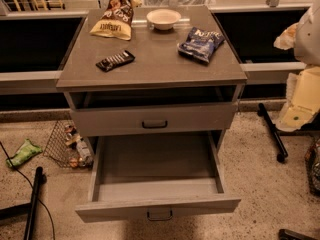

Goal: Close middle drawer

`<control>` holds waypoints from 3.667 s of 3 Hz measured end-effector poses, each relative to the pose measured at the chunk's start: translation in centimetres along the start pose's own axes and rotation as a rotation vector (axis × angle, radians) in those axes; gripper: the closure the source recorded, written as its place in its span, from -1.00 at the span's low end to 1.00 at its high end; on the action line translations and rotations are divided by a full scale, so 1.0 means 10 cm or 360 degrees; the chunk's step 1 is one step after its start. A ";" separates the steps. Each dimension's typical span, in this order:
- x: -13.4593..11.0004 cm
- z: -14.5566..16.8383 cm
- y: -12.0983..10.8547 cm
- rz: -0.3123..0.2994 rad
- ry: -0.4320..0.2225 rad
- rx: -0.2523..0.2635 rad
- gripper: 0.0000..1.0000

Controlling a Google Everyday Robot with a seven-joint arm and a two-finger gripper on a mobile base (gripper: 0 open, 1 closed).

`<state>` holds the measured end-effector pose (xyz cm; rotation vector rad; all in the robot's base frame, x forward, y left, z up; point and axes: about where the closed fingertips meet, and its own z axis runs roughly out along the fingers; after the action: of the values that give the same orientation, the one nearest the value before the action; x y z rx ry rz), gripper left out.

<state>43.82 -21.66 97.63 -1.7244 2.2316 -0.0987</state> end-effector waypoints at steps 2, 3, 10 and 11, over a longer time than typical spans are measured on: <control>-0.01 0.05 0.04 -0.0006 -0.0009 -0.0039 -1.00; -0.10 0.50 0.28 -0.0023 -0.0126 -0.0194 -1.00; 0.32 3.67 1.62 0.0444 -0.0563 -0.0575 -0.82; 0.53 4.01 1.79 0.0537 -0.0611 -0.0583 -0.37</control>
Offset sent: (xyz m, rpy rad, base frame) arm -0.0059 0.0043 -0.0163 0.0187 0.0718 0.0229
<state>37.61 -16.35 54.15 -1.3432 2.2941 0.6950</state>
